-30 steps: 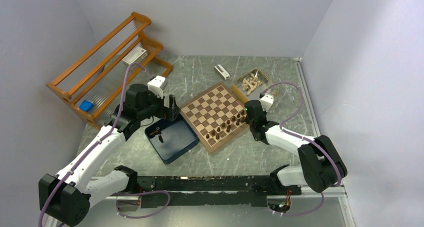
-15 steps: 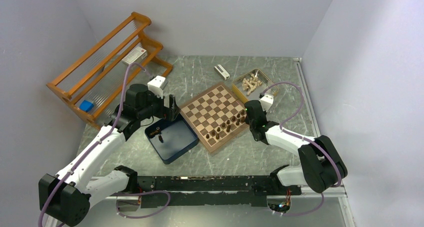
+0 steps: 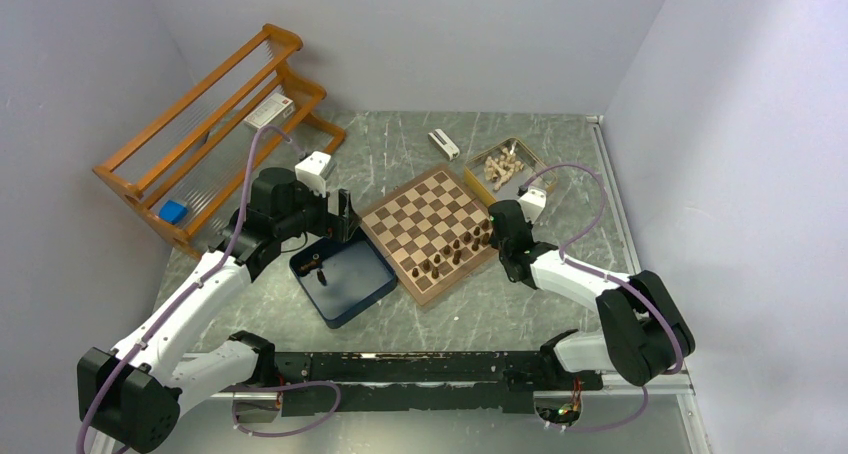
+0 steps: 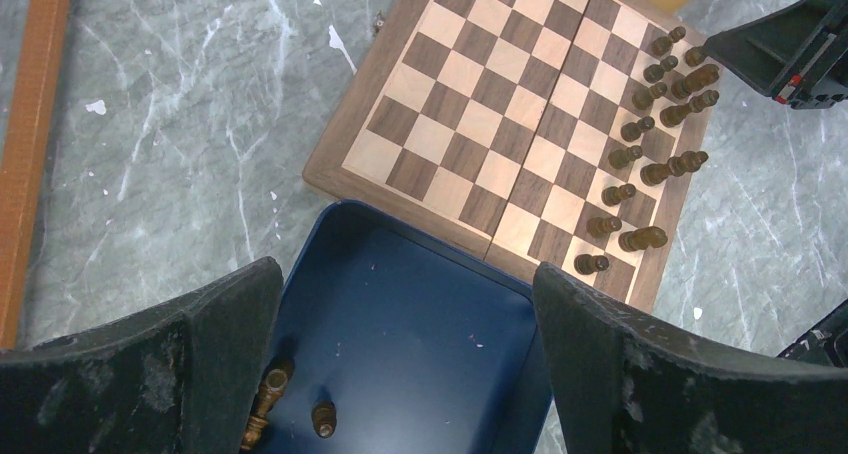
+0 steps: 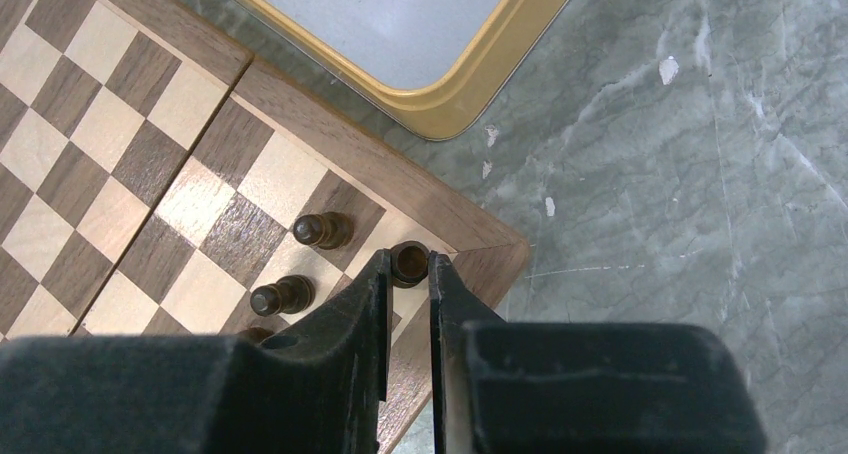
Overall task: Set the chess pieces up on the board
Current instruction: Place the chess piece on the chessboard.
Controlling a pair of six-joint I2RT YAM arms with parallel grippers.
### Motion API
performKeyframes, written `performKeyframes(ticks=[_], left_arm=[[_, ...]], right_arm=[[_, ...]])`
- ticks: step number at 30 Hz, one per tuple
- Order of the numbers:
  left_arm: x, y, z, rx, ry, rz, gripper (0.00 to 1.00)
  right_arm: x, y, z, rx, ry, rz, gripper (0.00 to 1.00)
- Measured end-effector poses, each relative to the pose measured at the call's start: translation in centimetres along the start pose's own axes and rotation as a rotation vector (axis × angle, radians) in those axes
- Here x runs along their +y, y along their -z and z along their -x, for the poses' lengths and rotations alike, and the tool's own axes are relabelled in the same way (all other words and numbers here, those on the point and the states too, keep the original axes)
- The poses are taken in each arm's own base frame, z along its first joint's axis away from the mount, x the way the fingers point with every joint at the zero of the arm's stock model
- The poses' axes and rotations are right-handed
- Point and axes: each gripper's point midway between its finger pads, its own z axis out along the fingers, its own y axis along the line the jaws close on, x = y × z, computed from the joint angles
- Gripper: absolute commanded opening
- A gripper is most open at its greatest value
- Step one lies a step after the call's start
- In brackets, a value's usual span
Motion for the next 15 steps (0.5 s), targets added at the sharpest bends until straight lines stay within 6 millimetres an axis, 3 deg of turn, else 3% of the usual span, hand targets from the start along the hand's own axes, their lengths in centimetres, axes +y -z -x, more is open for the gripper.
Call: performKeyframes(ticks=[15], left_arm=[[-0.01, 0.00, 0.00, 0.000, 0.000, 0.000, 1.00]], right_arm=[[0.03, 0.02, -0.01, 0.002, 0.006, 0.001, 0.23]])
